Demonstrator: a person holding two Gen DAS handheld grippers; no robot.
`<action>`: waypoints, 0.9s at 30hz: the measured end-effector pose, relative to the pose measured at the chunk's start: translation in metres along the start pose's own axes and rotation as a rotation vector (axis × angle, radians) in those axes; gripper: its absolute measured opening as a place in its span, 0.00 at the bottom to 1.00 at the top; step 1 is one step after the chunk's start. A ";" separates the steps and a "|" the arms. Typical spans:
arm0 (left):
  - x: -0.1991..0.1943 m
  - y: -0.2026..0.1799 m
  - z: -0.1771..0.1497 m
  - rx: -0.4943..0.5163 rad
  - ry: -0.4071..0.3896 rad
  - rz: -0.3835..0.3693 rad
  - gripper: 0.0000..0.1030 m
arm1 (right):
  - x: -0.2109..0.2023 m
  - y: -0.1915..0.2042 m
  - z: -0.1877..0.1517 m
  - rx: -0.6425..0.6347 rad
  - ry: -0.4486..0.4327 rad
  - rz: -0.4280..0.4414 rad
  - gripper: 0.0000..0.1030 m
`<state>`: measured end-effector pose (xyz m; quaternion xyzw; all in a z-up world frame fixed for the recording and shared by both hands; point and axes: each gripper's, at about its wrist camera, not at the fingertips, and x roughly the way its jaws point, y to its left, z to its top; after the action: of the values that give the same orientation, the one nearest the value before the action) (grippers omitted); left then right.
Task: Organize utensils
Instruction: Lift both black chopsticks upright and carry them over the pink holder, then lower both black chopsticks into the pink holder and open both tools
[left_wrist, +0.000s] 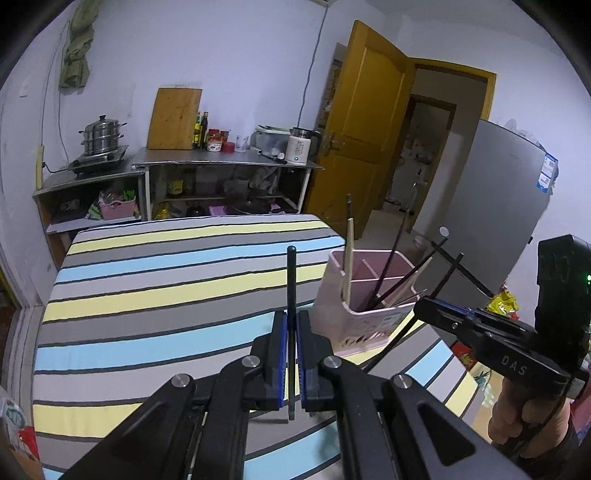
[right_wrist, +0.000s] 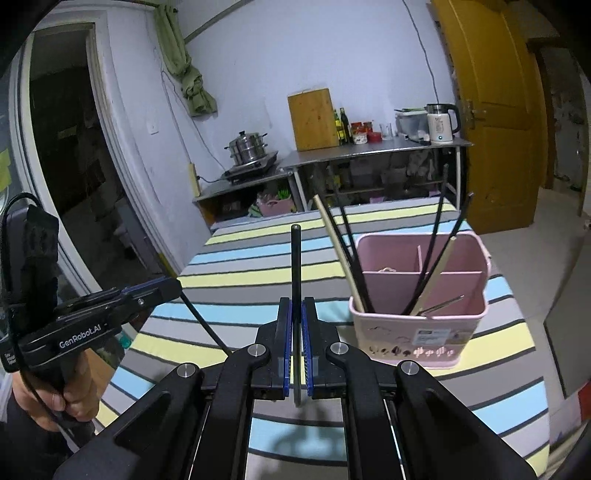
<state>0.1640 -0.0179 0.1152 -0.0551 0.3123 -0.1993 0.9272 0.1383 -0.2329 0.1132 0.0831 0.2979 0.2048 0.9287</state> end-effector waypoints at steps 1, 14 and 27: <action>0.001 -0.001 0.002 0.001 0.000 -0.007 0.04 | -0.004 -0.004 0.002 0.000 -0.003 -0.001 0.05; 0.014 -0.033 0.042 -0.003 -0.011 -0.111 0.04 | -0.035 -0.022 0.027 0.010 -0.070 -0.057 0.05; 0.023 -0.066 0.111 0.023 -0.133 -0.140 0.04 | -0.069 -0.042 0.088 0.010 -0.244 -0.124 0.05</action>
<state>0.2254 -0.0901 0.2054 -0.0791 0.2432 -0.2632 0.9302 0.1525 -0.3031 0.2085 0.0933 0.1882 0.1339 0.9685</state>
